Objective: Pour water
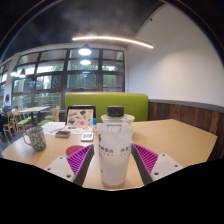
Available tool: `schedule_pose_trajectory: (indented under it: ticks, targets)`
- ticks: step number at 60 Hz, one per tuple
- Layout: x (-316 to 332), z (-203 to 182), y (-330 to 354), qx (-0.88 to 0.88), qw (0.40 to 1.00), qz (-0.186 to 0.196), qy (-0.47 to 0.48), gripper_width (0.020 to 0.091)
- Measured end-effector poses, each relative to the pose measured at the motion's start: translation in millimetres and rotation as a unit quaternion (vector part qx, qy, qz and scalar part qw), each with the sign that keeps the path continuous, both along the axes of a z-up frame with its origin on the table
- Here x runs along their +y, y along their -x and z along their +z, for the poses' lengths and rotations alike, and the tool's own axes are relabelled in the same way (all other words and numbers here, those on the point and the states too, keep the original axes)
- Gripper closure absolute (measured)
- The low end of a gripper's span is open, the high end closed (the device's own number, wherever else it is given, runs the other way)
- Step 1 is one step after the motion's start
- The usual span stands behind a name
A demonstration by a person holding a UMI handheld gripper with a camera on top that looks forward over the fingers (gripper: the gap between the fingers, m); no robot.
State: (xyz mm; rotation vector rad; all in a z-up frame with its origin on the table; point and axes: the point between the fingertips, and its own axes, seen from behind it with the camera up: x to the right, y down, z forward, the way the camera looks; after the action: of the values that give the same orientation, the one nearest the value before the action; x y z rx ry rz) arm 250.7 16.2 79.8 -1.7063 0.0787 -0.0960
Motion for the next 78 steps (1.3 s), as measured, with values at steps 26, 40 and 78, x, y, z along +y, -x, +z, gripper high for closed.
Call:
schedule_pose_trajectory:
  ticks: [26, 40, 78]
  targets:
    - [20, 0, 12, -0.078, 0.997, -0.028, 0.012, 0.0693]
    - [46, 101, 91, -0.373, 0.928, -0.017, -0.003, 0.0694]
    - [106, 117, 225, -0.905, 0.419, 0.038, 0.065, 0.0693]
